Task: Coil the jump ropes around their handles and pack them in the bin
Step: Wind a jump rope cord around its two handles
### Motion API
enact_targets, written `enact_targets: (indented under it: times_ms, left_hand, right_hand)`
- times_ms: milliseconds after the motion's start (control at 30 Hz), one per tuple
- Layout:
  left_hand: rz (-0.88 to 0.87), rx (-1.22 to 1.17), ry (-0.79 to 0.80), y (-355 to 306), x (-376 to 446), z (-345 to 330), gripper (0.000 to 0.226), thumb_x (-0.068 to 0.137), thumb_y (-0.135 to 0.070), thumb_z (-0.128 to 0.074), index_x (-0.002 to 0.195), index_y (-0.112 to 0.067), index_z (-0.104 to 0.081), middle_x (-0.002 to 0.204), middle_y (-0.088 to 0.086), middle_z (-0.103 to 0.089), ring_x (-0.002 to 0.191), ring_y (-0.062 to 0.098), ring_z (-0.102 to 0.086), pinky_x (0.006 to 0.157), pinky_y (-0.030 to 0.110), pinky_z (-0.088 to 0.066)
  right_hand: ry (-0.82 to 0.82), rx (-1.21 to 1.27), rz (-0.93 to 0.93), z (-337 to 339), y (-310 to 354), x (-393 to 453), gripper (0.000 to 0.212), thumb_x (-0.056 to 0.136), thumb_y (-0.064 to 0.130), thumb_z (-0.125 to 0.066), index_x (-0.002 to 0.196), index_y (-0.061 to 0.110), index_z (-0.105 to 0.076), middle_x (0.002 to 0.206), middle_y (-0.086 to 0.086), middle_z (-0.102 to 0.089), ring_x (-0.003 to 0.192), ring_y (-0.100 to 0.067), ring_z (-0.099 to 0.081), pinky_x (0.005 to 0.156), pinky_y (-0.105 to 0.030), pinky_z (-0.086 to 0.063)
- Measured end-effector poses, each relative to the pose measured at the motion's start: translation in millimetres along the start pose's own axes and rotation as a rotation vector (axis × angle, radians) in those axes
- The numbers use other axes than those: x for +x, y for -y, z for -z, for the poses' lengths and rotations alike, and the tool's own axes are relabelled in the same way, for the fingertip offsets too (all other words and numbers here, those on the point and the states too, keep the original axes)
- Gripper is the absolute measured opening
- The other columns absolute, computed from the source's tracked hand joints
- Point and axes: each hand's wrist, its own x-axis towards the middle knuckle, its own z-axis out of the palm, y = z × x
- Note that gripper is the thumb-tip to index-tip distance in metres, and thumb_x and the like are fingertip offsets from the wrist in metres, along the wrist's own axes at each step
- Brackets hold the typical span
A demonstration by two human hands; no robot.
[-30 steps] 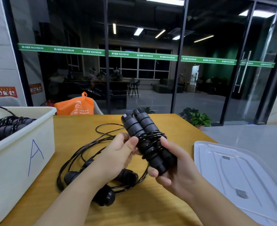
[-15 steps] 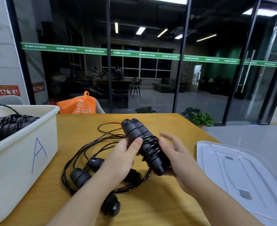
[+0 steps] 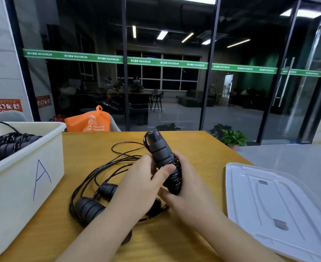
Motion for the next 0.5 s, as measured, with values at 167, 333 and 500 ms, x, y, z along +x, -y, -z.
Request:
enact_targets:
  times_ms: [167,333,500]
  left_hand:
    - [-0.255,0.308,0.150,-2,3,19,0.015,0.099,-0.029,-0.043,0.111,-0.032,-0.050,0.096,-0.020,-0.056,0.091,0.001,-0.051,0.079,0.020,-0.044]
    - [-0.157,0.374,0.031,16,13,43,0.017,0.100,-0.028,-0.038,0.098,-0.038,-0.051,0.084,-0.018,-0.060,0.071,0.005,-0.054,0.060,0.022,-0.042]
    - [-0.072,0.325,0.034,30,15,41,0.027,0.100,-0.040,-0.034,0.096,-0.021,-0.053,0.067,-0.004,-0.058,0.057,0.010,-0.052,0.052,0.025,-0.041]
  right_hand:
    - [0.051,0.686,-0.358,12,-1,7,0.028,0.086,0.020,-0.068,0.111,0.024,-0.058,0.085,0.002,-0.065,0.062,-0.011,-0.056,0.047,-0.023,-0.040]
    - [0.016,1.262,-0.569,43,-3,19,0.044,0.069,0.030,-0.068,0.106,0.007,-0.061,0.091,-0.011,-0.062,0.054,-0.014,-0.051,0.034,-0.017,-0.030]
    - [0.093,1.331,-0.580,44,-2,17,0.051,0.070,0.030,-0.068,0.114,0.005,-0.060,0.092,-0.014,-0.065,0.054,-0.015,-0.052,0.033,-0.017,-0.032]
